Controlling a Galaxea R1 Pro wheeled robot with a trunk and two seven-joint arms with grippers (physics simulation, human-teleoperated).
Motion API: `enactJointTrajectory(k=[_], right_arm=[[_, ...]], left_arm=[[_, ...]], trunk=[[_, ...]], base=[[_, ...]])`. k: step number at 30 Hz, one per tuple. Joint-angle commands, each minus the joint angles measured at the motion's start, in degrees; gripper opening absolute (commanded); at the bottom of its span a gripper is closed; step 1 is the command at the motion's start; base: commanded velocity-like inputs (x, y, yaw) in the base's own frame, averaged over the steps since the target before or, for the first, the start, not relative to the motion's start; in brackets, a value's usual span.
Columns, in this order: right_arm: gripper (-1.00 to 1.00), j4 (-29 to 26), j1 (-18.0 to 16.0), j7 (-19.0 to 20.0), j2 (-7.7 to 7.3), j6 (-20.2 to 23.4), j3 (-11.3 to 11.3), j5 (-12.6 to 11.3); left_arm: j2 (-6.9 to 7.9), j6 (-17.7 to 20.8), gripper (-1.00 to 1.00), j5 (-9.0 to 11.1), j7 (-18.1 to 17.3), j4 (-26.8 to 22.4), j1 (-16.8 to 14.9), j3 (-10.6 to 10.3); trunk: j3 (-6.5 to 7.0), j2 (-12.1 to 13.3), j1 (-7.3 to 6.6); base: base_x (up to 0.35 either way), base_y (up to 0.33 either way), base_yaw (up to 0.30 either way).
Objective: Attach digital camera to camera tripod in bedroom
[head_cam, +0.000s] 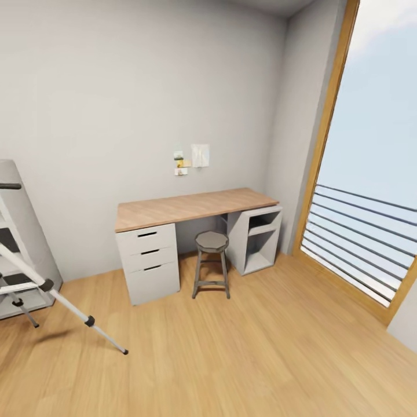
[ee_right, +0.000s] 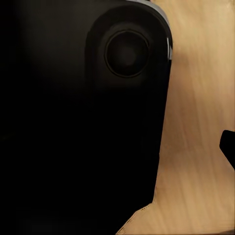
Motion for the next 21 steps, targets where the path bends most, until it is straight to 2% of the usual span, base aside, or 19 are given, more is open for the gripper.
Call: enactJointTrajectory(k=[1, 8, 21], right_arm=[[1.00, 0.00, -0.01, -0.02, -0.01, -0.17, 0.21, 0.10], [1.00, 0.00, -0.01, -0.02, -0.01, -0.25, 0.21, 0.07], [1.00, 0.00, -0.01, -0.02, -0.01, -0.19, 0.21, 0.03]], left_arm=[[0.00, -0.06, 1.00, 0.36, -0.01, -0.08, 0.03, 0.08], [0.02, -0.06, 1.00, 0.39, -0.01, -0.08, 0.03, 0.05], [0.02, 0.02, 1.00, 0.39, -0.01, -0.08, 0.03, 0.05]], trunk=[[-0.04, -0.02, 0.03], [-0.04, -0.02, 0.03], [-0.04, -0.02, 0.03]], base=[[0.276, 0.206, 0.000], [0.184, 0.152, 0.000], [0.026, 0.022, 0.000]])
